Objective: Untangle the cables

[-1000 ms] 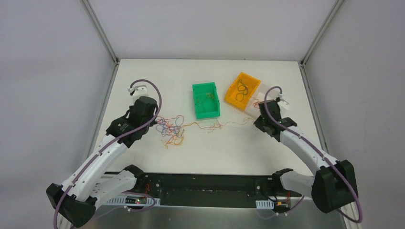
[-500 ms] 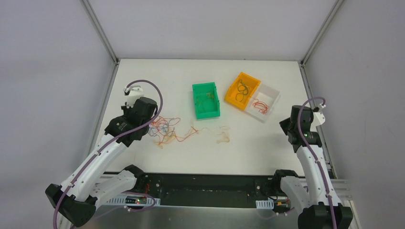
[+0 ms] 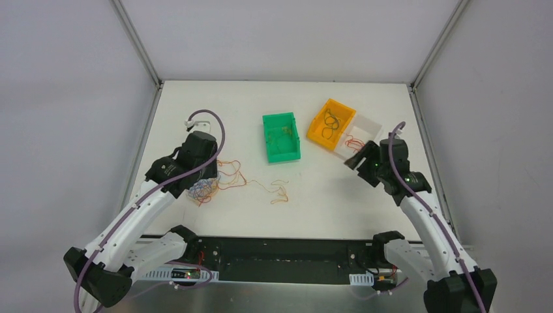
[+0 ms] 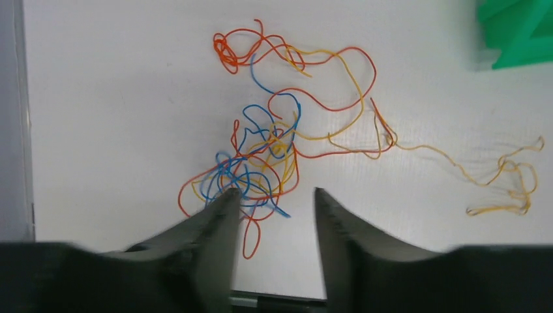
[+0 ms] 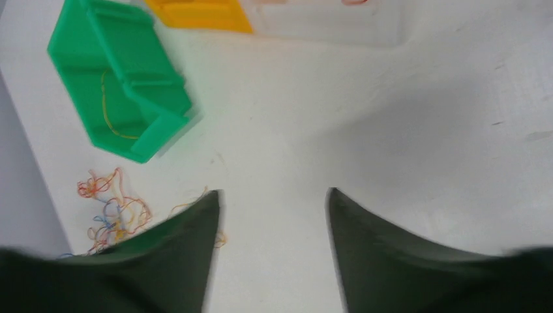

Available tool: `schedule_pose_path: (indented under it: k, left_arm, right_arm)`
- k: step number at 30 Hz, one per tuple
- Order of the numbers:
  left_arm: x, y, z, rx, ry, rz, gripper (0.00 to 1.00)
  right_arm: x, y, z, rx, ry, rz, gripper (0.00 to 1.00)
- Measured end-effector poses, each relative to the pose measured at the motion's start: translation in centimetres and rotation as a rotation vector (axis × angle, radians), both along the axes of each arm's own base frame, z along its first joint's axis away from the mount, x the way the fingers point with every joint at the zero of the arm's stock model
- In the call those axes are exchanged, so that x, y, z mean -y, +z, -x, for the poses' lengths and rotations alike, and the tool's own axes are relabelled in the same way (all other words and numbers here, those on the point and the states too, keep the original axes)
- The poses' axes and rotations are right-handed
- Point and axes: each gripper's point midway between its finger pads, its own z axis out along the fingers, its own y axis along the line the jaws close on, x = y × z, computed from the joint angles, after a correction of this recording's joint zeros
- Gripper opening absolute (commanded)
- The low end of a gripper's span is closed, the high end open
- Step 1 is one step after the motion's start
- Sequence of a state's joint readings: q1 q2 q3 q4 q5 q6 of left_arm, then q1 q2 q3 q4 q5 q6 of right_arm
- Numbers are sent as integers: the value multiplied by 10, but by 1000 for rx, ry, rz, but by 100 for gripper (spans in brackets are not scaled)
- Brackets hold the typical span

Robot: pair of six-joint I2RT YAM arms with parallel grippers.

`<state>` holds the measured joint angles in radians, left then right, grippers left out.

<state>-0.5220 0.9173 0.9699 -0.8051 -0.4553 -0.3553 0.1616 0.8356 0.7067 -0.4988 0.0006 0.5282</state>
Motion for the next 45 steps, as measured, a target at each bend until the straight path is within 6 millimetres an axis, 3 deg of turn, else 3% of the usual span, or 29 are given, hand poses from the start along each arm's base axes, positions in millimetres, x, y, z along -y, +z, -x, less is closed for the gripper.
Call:
schedule_pose_path:
  k: [1, 4, 6, 9, 13, 17, 23, 29, 31, 35, 39, 45]
  left_arm:
    - [5, -3, 0, -15, -14, 16, 70]
    - [15, -7, 1, -38, -31, 67, 83]
    - [19, -8, 2, -41, -25, 91, 86]
    - [23, -10, 1, -44, -12, 124, 89]
    - [33, -29, -3, -72, 11, 170, 93]
    - [38, -54, -3, -129, 46, 190, 95]
    - [30, -62, -14, -121, 132, 251, 99]
    - [22, -61, -25, -98, 206, 319, 99]
    - [22, -62, -28, -95, 233, 342, 99]
    - [22, -72, -32, -124, 281, 360, 99]
    - [25, -88, -34, -175, 312, 358, 99]
    - [29, -97, -34, -211, 312, 365, 99]
  right_arm:
    - [-14, -1, 1, -15, 65, -1, 98]
    - [-50, -6, 9, -34, 207, -6, 99]
    - [-86, -7, 26, -26, 357, -4, 99]
    - [-125, -14, 42, -31, 509, 10, 99]
    - [-163, -48, 56, -119, 656, 113, 98]
    - [-195, -77, 57, -170, 745, 237, 95]
    - [-243, -90, 45, -128, 819, 372, 89]
    - [-257, -108, 50, -133, 883, 456, 90]
    - [-256, -111, 53, -138, 895, 466, 83]
    - [-250, -123, 55, -152, 904, 502, 53]
    - [-243, -125, 48, -127, 867, 557, 2]
    - [-232, -124, 39, -68, 798, 584, 0]
